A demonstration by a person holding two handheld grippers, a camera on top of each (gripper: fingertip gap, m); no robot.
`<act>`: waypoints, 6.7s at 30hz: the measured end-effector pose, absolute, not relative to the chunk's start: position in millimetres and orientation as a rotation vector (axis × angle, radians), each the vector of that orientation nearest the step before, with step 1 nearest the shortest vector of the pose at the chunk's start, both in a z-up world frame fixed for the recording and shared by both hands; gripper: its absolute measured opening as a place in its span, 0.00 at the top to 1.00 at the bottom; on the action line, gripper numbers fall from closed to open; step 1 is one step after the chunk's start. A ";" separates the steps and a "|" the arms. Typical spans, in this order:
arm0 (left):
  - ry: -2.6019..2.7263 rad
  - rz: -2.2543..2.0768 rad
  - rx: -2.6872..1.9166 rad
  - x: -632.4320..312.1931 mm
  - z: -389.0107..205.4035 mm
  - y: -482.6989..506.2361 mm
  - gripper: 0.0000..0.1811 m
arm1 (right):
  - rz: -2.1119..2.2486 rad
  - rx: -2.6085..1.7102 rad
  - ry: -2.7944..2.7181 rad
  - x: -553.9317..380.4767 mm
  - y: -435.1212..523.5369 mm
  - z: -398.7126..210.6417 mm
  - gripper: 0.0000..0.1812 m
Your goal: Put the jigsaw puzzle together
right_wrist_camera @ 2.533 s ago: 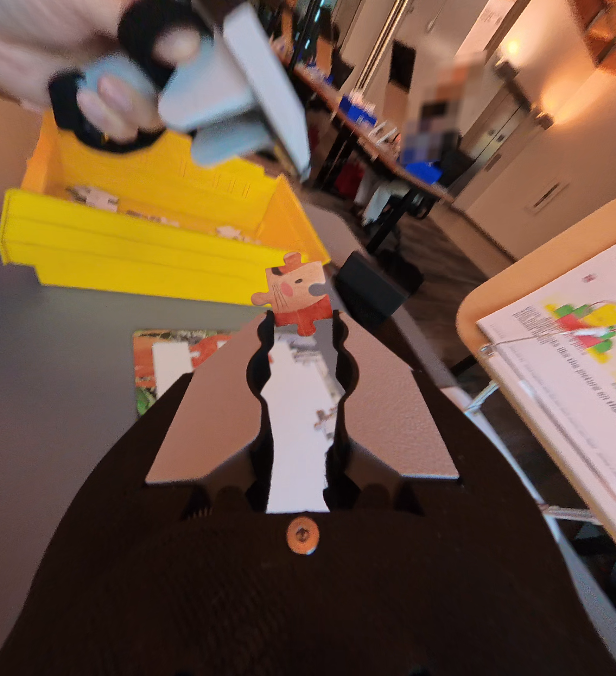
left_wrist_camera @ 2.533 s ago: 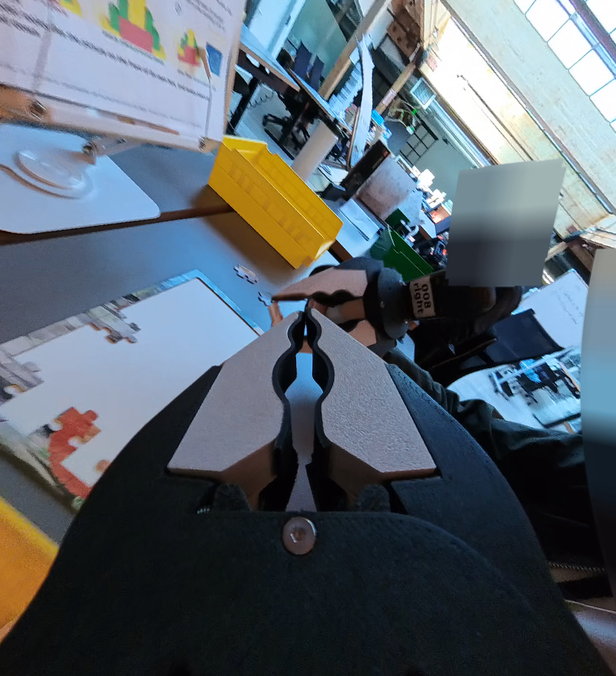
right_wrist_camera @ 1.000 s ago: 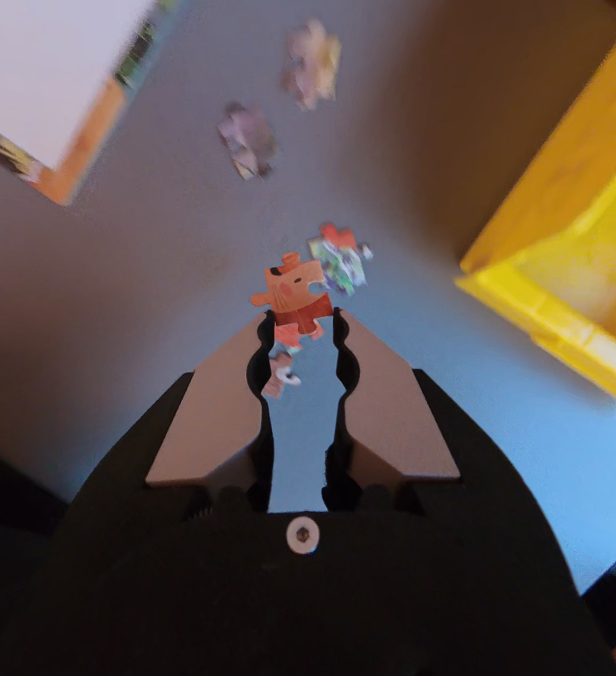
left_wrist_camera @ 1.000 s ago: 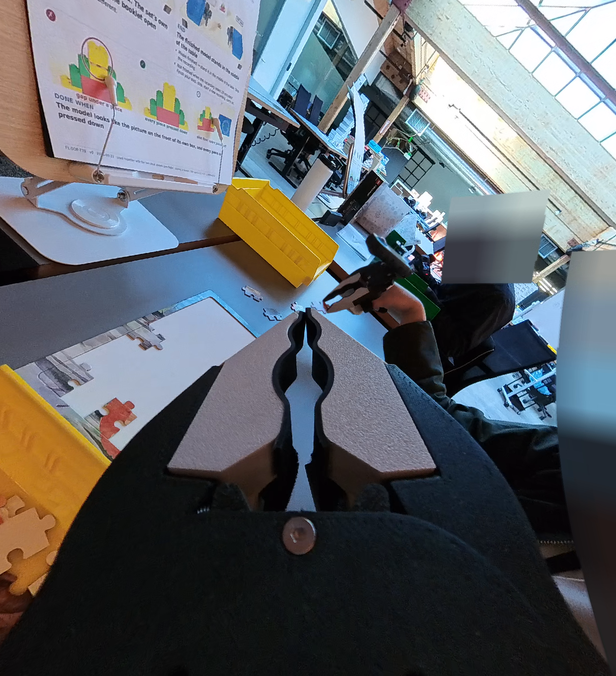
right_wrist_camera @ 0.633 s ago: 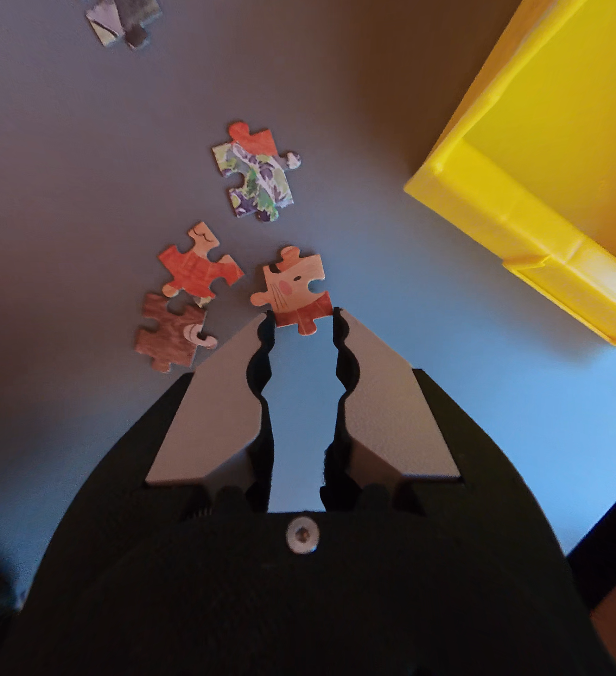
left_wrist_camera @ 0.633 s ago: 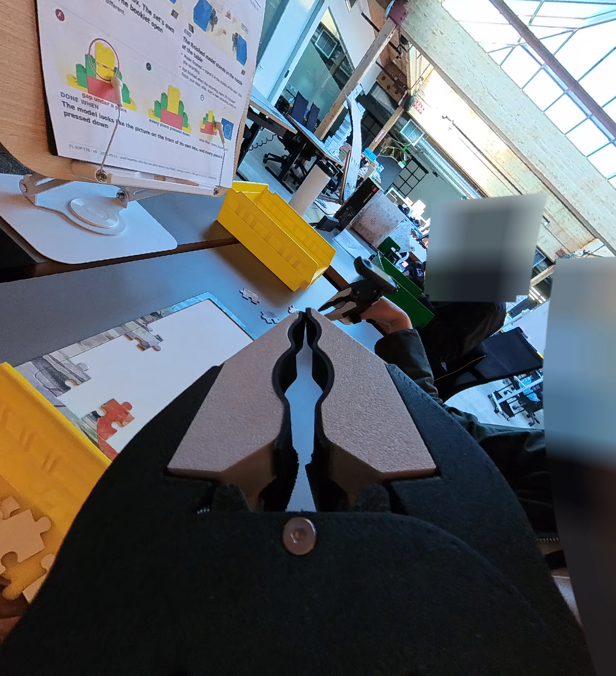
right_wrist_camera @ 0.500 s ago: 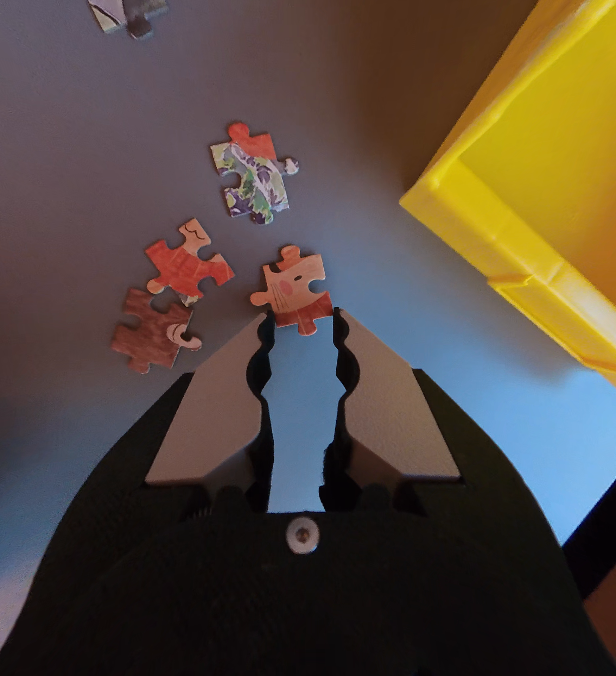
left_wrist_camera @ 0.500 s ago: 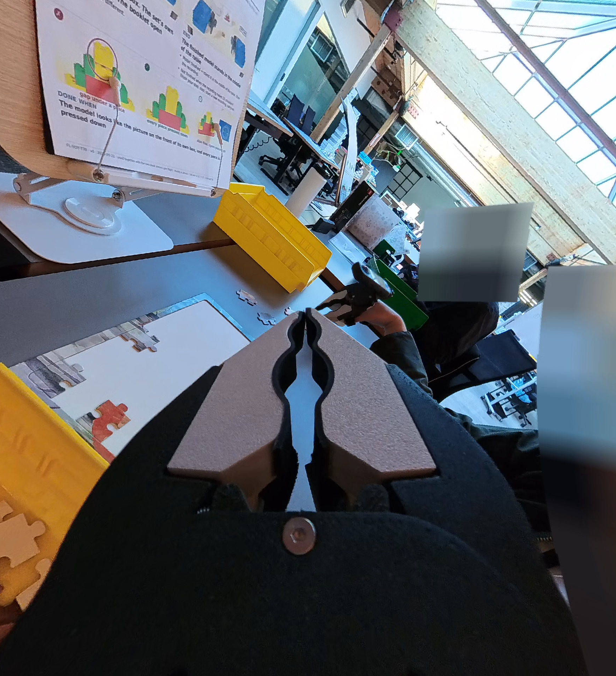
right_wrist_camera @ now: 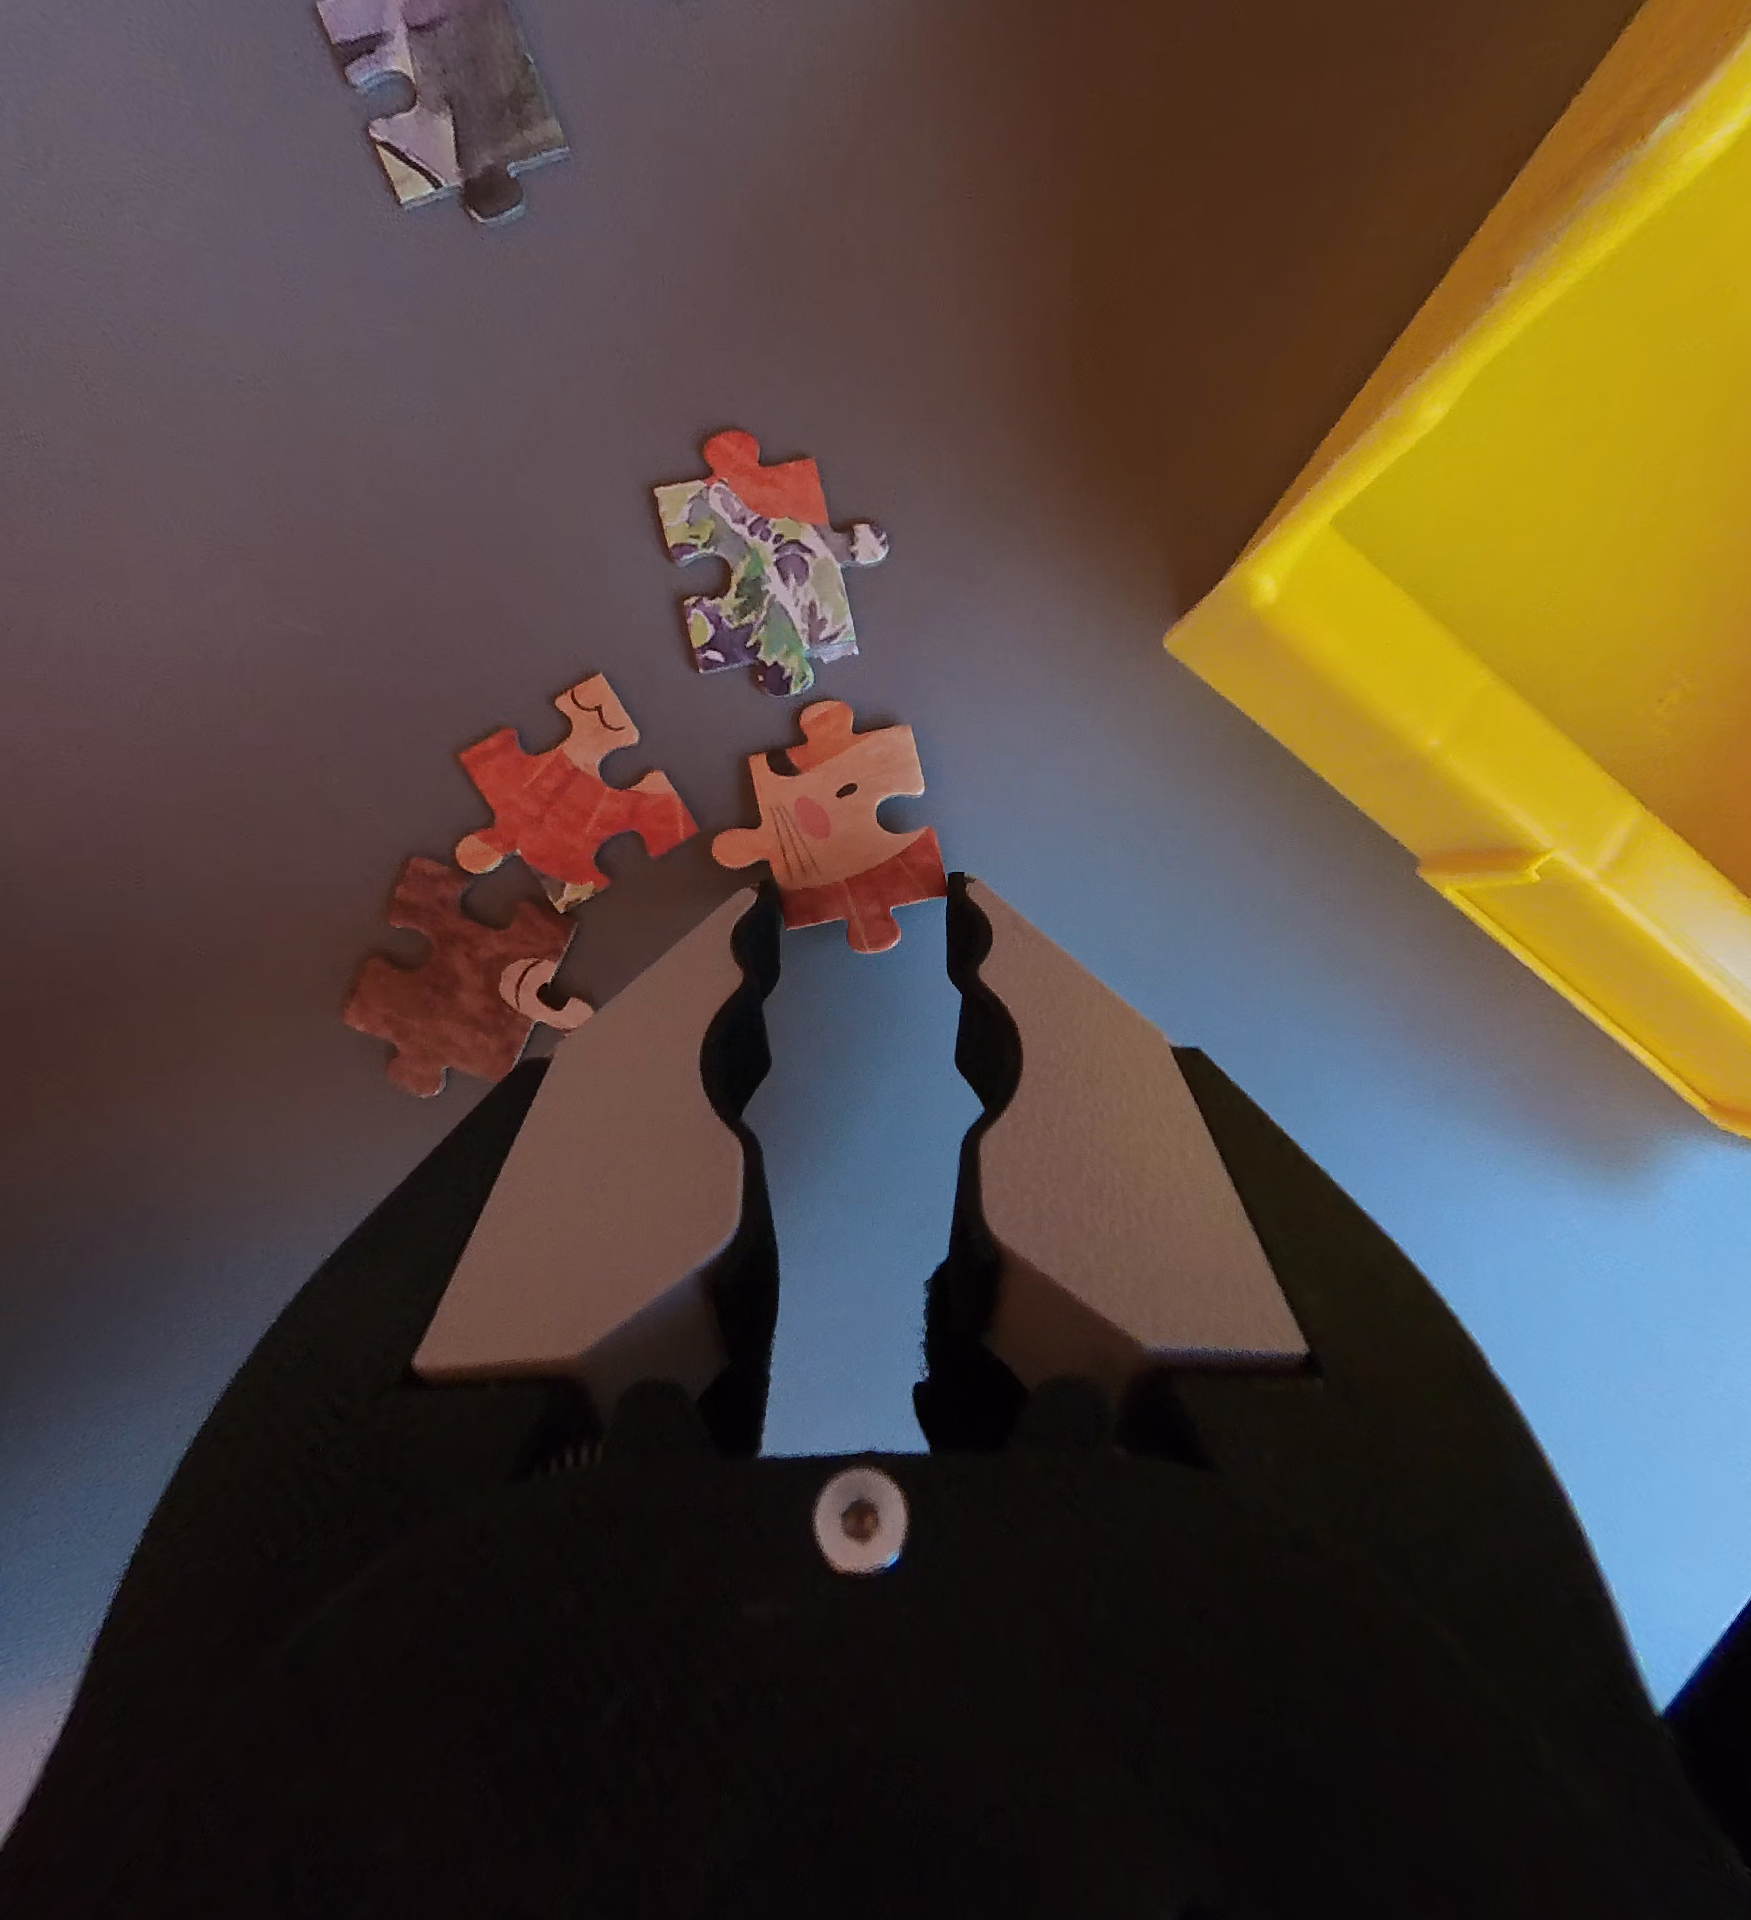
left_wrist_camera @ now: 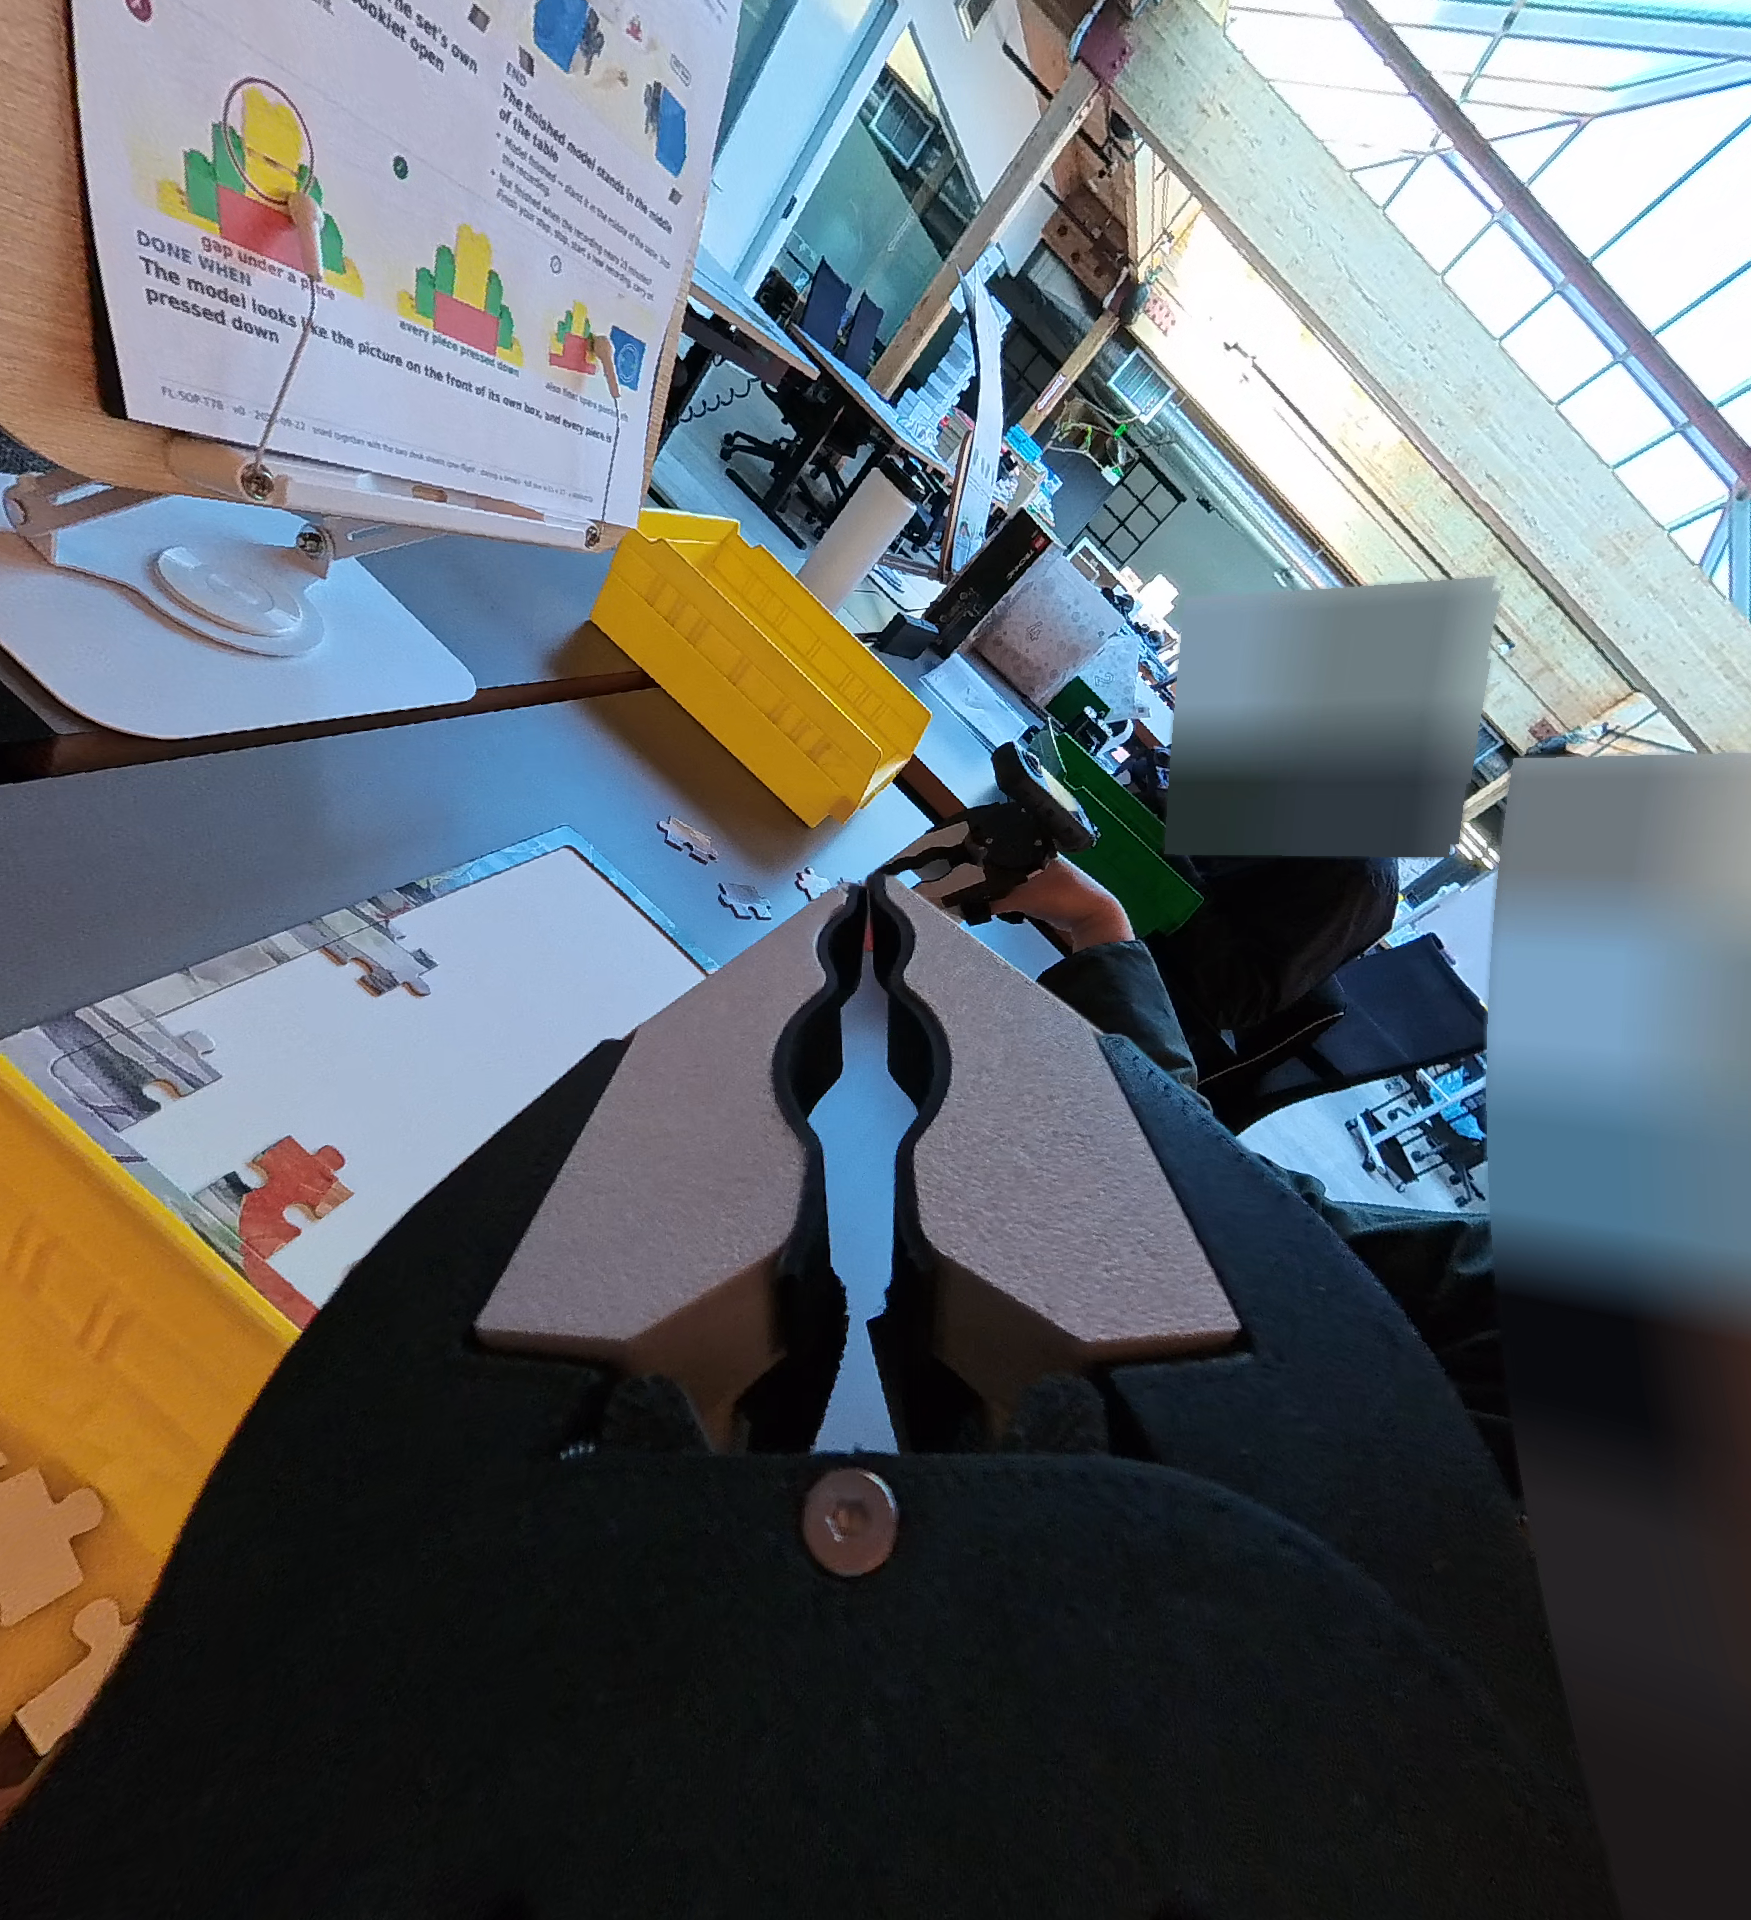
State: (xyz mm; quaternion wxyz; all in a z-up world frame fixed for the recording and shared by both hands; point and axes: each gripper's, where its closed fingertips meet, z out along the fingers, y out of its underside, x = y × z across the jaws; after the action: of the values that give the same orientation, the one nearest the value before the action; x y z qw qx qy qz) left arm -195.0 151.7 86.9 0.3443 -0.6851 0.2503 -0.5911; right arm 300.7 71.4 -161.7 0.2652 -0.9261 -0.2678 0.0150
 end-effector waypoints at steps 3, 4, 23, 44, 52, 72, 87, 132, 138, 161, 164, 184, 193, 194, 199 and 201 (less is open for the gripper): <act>0.650 -1.543 -1.775 -195.2 87.8 151.3 1.00 | 0.040 -2.493 -0.740 298.5 72.4 -161.7 0.82; 0.650 -1.541 -1.777 -195.5 87.7 151.3 1.00 | 0.039 -2.494 -0.739 298.8 72.4 -161.7 0.82; 0.626 -1.570 -1.759 -201.7 91.4 152.5 1.00 | 0.038 -2.541 -0.621 308.6 70.1 -160.9 0.80; 0.627 -1.577 -1.778 -198.2 87.1 153.2 1.00 | 0.346 -2.310 -0.882 249.0 59.5 -162.5 0.79; 0.631 -1.585 -1.794 -195.7 83.2 153.9 1.00 | 0.375 -2.307 -0.796 251.1 49.2 -162.7 0.84; 0.618 -1.592 -1.794 -196.9 82.5 155.5 1.00 | 0.347 -2.200 -0.612 302.1 73.3 -160.5 0.84; 0.623 -1.594 -1.822 -191.5 75.0 156.6 1.00 | 0.346 -2.186 -0.693 298.2 75.5 -161.6 0.83; 0.629 -1.605 -1.840 -187.5 70.8 155.7 1.00 | 0.235 -2.202 -0.803 277.2 68.4 -158.8 0.83; 0.627 -1.607 -1.841 -187.6 70.2 155.7 1.00 | 0.231 -2.197 -0.805 277.1 68.4 -158.7 0.83; 0.629 -1.619 -1.845 -187.1 70.0 154.8 1.00 | 0.215 -2.118 -0.544 324.1 67.1 -142.3 0.80; 0.635 -1.632 -1.836 -191.0 74.1 152.5 1.00 | 0.117 -1.989 -0.491 326.9 69.1 -107.9 0.78; 0.909 -0.585 -2.362 -316.2 -49.2 182.3 0.88 | 0.666 -1.407 -0.954 -61.3 30.3 70.9 0.60; 0.861 -0.452 -2.437 -295.3 -122.3 236.7 0.73 | 0.803 -1.495 -0.928 -79.4 43.1 7.5 0.61; 0.862 -0.473 -2.457 -294.7 -127.3 235.3 0.69 | 0.816 -1.506 -0.894 -74.1 48.0 5.8 0.61; 0.913 -0.446 -2.479 -294.6 -148.4 237.1 0.66 | 0.936 -1.512 -0.763 -53.2 59.1 8.9 0.63; 0.940 -0.434 -2.471 -290.6 -152.7 238.1 0.65 | 0.934 -1.518 -0.738 -46.1 62.9 8.1 0.63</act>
State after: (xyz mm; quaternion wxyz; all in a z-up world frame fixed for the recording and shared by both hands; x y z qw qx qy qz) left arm -290.6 238.1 -152.7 0.2294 -0.8977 0.3414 -0.1578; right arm -46.1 62.9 8.1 0.5697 -0.6468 -0.3145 0.3977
